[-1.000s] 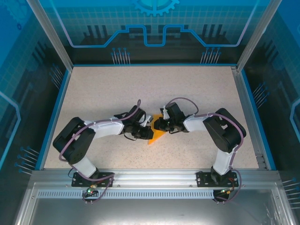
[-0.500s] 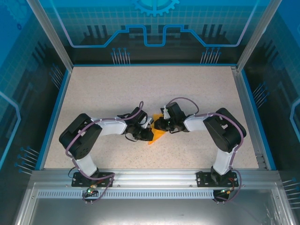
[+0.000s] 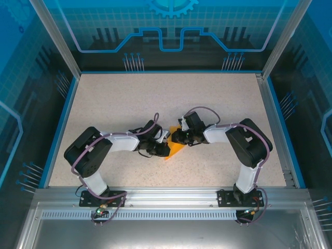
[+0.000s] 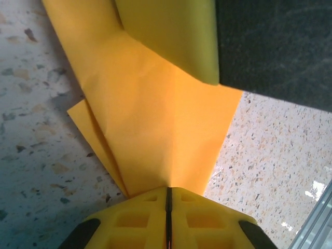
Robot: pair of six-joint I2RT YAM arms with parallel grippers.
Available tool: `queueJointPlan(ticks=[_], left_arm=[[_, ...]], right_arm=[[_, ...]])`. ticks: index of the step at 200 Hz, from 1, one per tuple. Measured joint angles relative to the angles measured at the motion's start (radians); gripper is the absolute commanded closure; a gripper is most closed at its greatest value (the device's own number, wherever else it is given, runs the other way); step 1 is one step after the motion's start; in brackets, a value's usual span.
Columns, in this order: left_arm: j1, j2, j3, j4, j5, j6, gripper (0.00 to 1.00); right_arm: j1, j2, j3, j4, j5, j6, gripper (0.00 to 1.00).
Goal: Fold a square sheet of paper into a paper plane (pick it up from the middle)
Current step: Fourth fold the wing at the center of the table.
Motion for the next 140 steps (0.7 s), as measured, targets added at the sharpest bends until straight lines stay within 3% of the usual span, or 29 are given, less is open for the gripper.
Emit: queueJointPlan(ticks=[140], left_arm=[[-0.037, -0.081, -0.102, 0.082, -0.071, -0.001, 0.94]], right_arm=[[-0.095, 0.081, 0.173, -0.214, -0.011, -0.027, 0.87]])
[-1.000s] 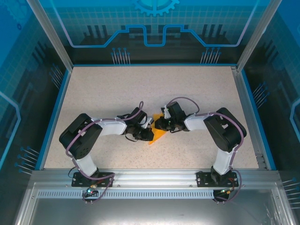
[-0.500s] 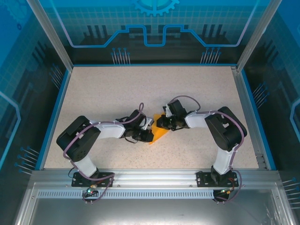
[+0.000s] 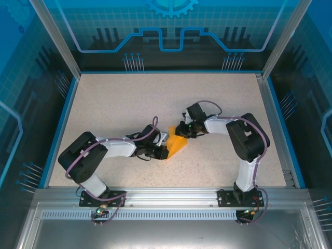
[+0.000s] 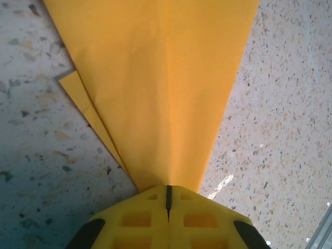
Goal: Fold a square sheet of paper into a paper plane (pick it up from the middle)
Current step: Fourth fold the wing at the center of the table.
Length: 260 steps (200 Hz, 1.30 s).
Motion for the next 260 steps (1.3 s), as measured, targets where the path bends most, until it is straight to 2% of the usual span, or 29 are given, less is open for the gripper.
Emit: queueJointPlan(ticks=[44, 95, 125, 167, 189, 215, 260], left_arm=[[-0.013, -0.027, -0.026, -0.001, -0.016, -0.007, 0.95], [-0.019, -0.03, -0.029, -0.001, -0.023, -0.007, 0.95], [-0.02, -0.033, -0.027, -0.006, -0.025, -0.008, 0.95], [-0.045, -0.111, -0.021, -0.187, -0.026, -0.026, 0.94], [-0.046, -0.171, 0.037, -0.284, -0.027, -0.031, 0.93], [-0.035, -0.201, 0.141, -0.291, -0.026, -0.033, 0.93], [-0.017, -0.092, 0.256, -0.262, -0.022, -0.03, 0.93]], right_arm=[[-0.014, 0.029, 0.048, -0.043, -0.022, 0.0, 0.87], [-0.101, 0.059, 0.114, -0.013, 0.11, 0.0, 0.86], [-0.111, 0.07, 0.129, -0.013, 0.12, -0.002, 0.87], [-0.109, 0.067, 0.121, -0.004, 0.111, -0.026, 0.87], [-0.099, 0.043, 0.084, 0.01, 0.099, -0.038, 0.87], [-0.076, 0.009, 0.031, 0.021, 0.077, -0.038, 0.87], [-0.04, -0.037, -0.045, 0.055, 0.043, -0.031, 0.87]])
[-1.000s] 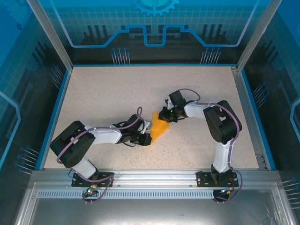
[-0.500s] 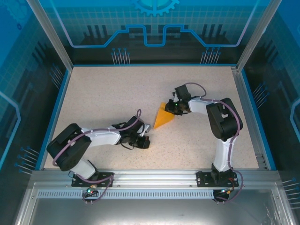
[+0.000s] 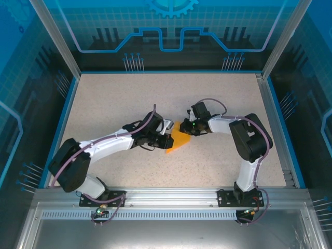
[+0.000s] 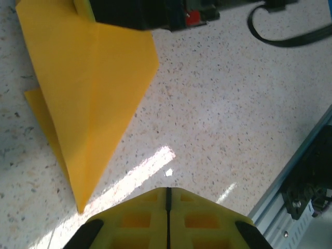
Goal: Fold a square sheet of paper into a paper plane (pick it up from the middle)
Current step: Fourth fold the wing at the center of the table.
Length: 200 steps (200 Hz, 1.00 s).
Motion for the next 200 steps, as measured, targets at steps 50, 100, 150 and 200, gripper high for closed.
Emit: queueJointPlan(ticks=[50, 100, 150, 200], left_arm=[[0.009, 0.181, 0.048, 0.012, -0.001, 0.032, 0.94], [0.04, 0.272, 0.059, 0.051, -0.001, 0.061, 0.94], [0.051, 0.299, 0.054, 0.078, 0.012, 0.069, 0.94], [0.058, 0.3, 0.026, 0.13, 0.038, 0.084, 0.96]], right_arm=[[0.004, -0.018, -0.037, 0.023, -0.032, 0.021, 0.87], [0.013, -0.019, -0.039, 0.024, -0.045, 0.024, 0.87], [0.014, -0.019, -0.031, 0.01, -0.031, 0.019, 0.86], [-0.005, -0.002, 0.029, -0.027, 0.034, -0.003, 0.86]])
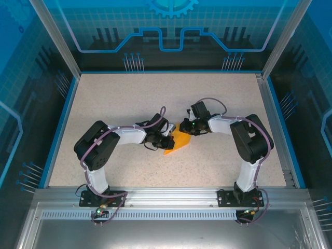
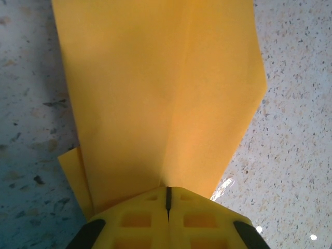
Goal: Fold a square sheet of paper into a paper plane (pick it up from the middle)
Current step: Fourth fold the wing at the center of the table.
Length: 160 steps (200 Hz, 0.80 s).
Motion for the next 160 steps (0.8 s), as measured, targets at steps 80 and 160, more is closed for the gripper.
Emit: queueJointPlan(ticks=[80, 160], left_arm=[[0.003, -0.001, -0.041, 0.091, 0.018, 0.021, 0.97], [0.005, 0.0, -0.054, 0.13, 0.026, 0.022, 0.97]], right_arm=[[-0.056, 0.069, 0.084, -0.064, -0.019, -0.04, 0.87], [-0.174, 0.09, 0.103, -0.051, -0.063, -0.071, 0.87]])
